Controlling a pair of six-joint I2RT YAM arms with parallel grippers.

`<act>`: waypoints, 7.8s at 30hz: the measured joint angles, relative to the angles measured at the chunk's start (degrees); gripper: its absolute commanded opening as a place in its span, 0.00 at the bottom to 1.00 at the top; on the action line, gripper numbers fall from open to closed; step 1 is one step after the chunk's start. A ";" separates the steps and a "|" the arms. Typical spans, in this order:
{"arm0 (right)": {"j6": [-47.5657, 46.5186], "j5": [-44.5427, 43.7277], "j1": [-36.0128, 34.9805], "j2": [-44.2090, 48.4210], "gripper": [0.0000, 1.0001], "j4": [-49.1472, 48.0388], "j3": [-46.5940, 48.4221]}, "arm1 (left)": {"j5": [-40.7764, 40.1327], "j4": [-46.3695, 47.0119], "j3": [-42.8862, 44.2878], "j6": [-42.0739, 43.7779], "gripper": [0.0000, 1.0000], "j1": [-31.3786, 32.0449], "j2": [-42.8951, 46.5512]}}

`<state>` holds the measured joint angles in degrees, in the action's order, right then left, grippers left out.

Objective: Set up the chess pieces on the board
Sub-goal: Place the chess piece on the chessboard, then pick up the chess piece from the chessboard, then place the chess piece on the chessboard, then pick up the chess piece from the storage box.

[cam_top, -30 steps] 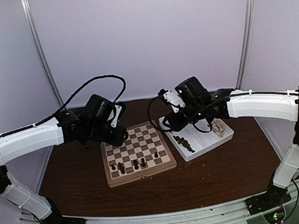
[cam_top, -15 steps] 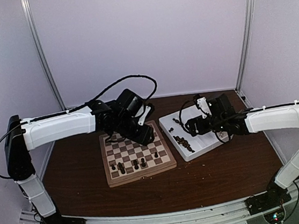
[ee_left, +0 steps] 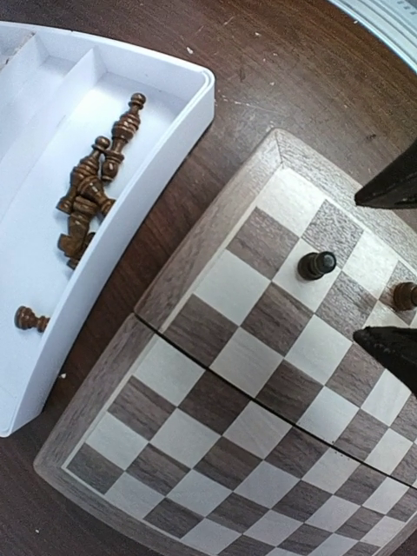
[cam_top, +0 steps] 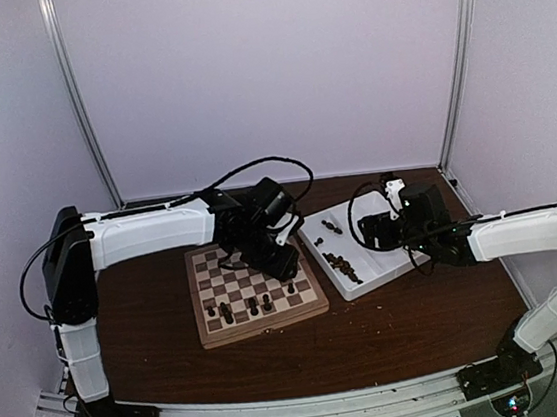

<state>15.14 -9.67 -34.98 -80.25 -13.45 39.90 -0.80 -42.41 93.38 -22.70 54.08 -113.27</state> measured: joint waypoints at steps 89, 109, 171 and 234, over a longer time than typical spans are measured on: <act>0.09 -1.73 0.02 -3.45 0.96 2.36 3.04 | -9.49 -5.62 -6.16 -3.23 0.06 -0.94 8.74; 0.11 -1.73 0.02 -3.45 0.96 2.54 3.04 | -10.01 -2.91 -20.15 -7.43 0.06 -2.54 14.49; 0.09 -1.70 0.02 -3.45 0.96 2.54 3.04 | -9.55 2.60 -23.23 -8.96 0.28 -3.17 11.93; -0.98 23.28 1.29 -28.87 0.21 42.82 30.34 | -11.85 18.62 -34.82 -2.01 0.36 -3.28 40.65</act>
<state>14.15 13.61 -33.69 -109.12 29.36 70.24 -12.64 -23.79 58.57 -24.71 50.81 -72.62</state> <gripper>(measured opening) 0.224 0.357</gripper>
